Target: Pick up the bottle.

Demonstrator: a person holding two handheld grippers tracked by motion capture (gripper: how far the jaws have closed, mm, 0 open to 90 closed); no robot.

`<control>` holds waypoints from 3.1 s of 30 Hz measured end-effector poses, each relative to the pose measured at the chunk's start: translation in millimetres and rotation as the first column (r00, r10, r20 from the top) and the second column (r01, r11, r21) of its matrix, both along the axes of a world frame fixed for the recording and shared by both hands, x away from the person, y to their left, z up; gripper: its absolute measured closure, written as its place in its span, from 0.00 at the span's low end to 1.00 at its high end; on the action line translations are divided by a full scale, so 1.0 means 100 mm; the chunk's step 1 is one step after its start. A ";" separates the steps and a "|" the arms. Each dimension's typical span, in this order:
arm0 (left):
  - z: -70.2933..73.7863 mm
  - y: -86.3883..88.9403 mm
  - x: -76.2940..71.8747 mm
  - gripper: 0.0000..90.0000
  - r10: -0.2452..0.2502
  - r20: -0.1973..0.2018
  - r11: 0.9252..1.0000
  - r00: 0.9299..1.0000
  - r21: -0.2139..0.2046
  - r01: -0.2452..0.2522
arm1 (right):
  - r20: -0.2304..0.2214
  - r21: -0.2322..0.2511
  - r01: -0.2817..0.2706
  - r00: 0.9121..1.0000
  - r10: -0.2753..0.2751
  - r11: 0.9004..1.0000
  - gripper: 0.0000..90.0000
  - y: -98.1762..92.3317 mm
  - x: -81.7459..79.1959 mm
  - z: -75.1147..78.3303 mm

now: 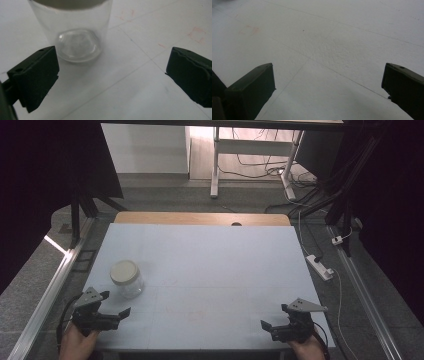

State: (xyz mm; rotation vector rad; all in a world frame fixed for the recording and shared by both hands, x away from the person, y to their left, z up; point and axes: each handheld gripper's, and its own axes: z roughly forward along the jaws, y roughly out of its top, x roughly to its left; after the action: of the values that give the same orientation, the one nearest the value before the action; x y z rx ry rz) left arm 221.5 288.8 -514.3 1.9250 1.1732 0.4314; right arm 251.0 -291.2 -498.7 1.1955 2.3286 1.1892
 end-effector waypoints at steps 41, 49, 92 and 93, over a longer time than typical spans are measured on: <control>-0.10 0.00 0.80 0.00 -0.014 0.011 1.000 1.000 0.021 0.014 | -0.015 -0.023 -0.026 1.000 0.025 0.999 0.00 0.03 0.01 -0.01; -0.13 -0.04 0.83 0.00 -0.009 0.001 0.999 1.000 0.048 0.009 | -0.015 -0.028 -0.029 0.999 0.029 0.999 0.00 0.04 0.01 -0.01; 0.10 -0.17 0.79 0.09 -0.042 0.039 0.997 0.998 0.063 0.040 | -0.016 -0.036 -0.038 0.999 0.037 0.999 0.00 0.05 0.01 -0.01; 0.12 -0.18 0.78 0.09 -0.048 0.041 0.997 0.998 0.061 0.046 | -0.017 -0.036 -0.038 0.999 0.037 0.999 0.00 0.05 0.01 -0.01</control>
State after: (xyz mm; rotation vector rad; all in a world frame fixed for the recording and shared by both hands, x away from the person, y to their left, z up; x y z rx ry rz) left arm 299.9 270.4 -502.1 1.9814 1.0964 0.4855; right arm 252.0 -286.4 -499.7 1.1582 2.3836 1.1486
